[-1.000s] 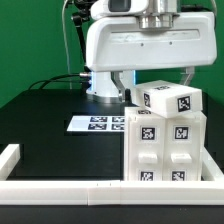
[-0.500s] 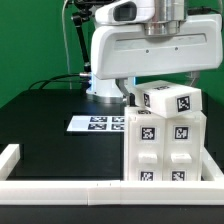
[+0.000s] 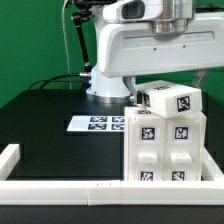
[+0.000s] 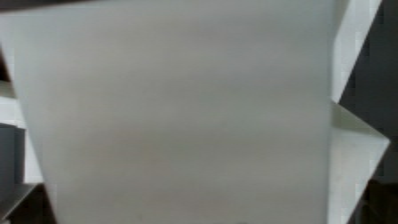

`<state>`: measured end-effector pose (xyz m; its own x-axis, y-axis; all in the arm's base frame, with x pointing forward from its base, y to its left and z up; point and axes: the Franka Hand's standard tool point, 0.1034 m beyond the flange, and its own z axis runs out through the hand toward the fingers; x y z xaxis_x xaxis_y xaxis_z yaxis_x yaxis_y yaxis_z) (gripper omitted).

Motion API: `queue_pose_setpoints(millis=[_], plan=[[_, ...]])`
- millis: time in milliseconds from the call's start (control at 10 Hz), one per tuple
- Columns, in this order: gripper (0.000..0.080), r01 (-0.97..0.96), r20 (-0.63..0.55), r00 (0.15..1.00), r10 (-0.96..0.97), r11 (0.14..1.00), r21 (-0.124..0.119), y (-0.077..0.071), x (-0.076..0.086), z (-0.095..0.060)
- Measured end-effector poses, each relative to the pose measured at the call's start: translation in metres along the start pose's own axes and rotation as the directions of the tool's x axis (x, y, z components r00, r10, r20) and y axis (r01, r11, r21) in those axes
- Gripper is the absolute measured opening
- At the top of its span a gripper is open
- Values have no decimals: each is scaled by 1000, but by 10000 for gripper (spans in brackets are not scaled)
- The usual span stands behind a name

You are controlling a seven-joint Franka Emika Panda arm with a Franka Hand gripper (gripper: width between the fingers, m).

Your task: Assemble cabinet

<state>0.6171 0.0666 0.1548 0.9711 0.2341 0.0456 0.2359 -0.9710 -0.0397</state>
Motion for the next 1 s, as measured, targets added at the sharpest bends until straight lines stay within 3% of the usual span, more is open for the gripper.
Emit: queue_pose_setpoints(millis=[300, 400, 600, 900, 1000], plan=[[770, -2, -3, 1000, 2, 1000, -2, 7, 0, 0], [599, -2, -4, 1000, 2, 1000, -2, 7, 0, 0], [557, -3, 1, 1000, 3, 1000, -2, 7, -1, 0], [557, -3, 31, 1000, 3, 1000, 4, 6, -4, 0], [557, -29, 119, 992, 28, 1000, 7, 2, -12, 0]])
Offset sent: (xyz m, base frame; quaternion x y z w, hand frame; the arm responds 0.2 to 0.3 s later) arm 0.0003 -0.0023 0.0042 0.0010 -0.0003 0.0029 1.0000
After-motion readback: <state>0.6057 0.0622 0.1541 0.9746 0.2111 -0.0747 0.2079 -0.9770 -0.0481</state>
